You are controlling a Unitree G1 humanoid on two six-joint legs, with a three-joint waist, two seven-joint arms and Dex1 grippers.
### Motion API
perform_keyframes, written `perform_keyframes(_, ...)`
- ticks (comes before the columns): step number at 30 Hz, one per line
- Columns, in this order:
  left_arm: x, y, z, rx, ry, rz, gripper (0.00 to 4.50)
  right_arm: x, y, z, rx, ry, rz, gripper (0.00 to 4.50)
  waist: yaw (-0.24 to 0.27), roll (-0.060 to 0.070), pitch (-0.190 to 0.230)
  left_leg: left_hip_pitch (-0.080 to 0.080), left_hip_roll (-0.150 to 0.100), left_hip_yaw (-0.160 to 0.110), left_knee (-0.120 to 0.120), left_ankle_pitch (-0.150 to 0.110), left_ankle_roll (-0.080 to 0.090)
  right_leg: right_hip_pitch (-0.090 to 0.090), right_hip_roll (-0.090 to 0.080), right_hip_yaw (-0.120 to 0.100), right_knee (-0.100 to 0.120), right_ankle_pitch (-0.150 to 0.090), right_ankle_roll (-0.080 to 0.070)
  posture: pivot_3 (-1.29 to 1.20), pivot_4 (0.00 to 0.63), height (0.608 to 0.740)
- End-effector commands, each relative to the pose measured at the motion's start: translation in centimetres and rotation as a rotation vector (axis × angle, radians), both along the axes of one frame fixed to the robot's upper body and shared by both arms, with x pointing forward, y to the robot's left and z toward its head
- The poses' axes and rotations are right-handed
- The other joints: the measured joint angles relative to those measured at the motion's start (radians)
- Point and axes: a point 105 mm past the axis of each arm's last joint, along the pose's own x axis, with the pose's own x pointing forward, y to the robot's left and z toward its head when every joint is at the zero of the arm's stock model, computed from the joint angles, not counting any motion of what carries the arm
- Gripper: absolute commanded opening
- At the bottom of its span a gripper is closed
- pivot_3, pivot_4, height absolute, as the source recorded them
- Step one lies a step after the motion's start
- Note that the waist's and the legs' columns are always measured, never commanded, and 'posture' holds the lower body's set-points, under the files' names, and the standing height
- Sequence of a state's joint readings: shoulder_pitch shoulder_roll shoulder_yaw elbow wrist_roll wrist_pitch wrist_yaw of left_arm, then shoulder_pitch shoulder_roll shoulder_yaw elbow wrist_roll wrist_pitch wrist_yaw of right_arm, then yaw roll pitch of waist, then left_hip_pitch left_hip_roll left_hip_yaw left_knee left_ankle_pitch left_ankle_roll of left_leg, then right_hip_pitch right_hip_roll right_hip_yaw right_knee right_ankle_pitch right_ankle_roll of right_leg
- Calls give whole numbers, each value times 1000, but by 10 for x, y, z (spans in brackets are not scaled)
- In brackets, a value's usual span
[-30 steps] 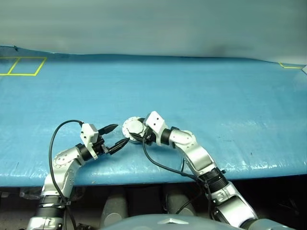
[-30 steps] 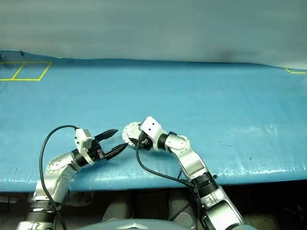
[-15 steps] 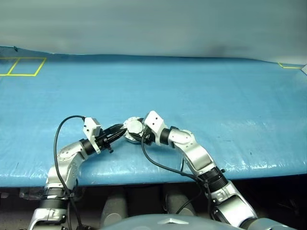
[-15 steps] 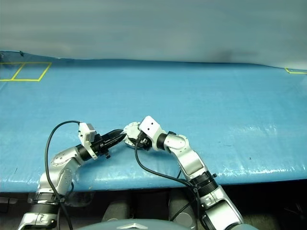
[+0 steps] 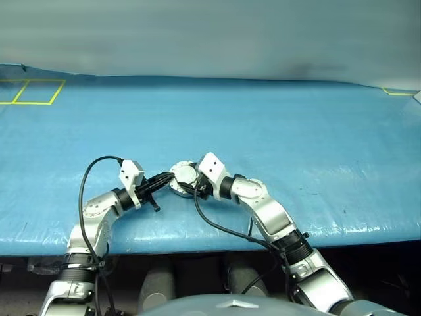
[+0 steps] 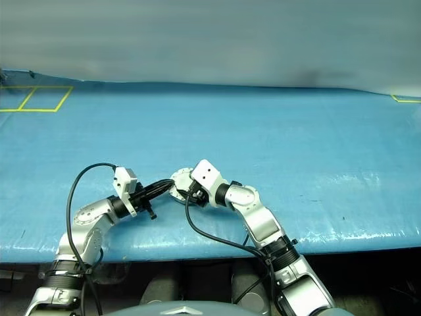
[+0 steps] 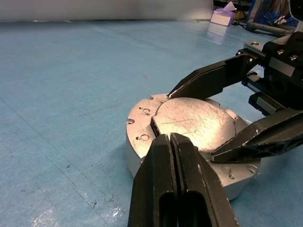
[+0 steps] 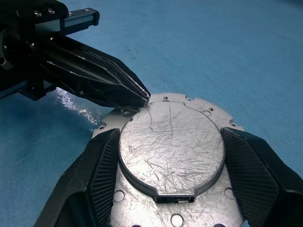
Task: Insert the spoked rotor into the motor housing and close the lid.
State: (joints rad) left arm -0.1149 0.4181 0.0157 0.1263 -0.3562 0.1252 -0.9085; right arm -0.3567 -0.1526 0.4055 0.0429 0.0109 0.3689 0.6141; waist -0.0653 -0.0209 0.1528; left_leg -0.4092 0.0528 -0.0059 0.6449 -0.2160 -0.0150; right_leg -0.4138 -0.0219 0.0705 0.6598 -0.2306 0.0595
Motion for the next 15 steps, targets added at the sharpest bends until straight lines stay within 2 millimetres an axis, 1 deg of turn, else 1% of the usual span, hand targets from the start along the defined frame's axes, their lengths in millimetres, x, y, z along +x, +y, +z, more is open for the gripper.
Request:
perform_keyframes(1, -5, 0, -13, 37, 46, -9, 37, -3, -10, -28, -76, 90, -42, 3021, 0, 1, -2, 0, 0, 0, 0, 0, 0, 0, 0, 0, 0, 0, 0, 0, 150, 740)
perform_keyframes(7, -7, 1, -15, 51, 46, -11, 37, -4, -8, -25, -49, 104, -30, 3021, 0, 1, -3, 0, 0, 0, 0, 0, 0, -1, -1, 0, 0, 0, 0, 0, 150, 740)
perform_keyframes(10, -7, 1, -15, 55, 41, -12, 0, -9, -5, -22, -47, 92, 21, 4123, 0, 1, -3, 0, 0, 0, 0, 0, 0, -1, -1, 0, -1, 0, 0, 0, 150, 740)
perform_keyframes(11, -7, 1, -15, 56, 40, -13, 0, -11, -4, -19, -35, 81, 34, 4389, 0, 1, -3, 0, 0, 0, -1, 0, 0, -1, -1, 0, -1, 0, 0, 0, 150, 740)
perform_keyframes(12, -7, 0, -14, 57, 38, -13, 0, -10, -3, -14, -15, 61, 32, 4453, 1, 1, -3, 0, 0, 0, -1, 0, 0, -1, -1, 0, -1, 0, 0, 0, 150, 740)
perform_keyframes(15, -7, 0, -14, 58, 35, -15, 0, -8, -3, -1, 26, 8, 23, 4453, 3, 1, -3, -1, -1, 0, -1, 0, 0, -1, -2, -1, -2, 0, 0, 0, 150, 740)
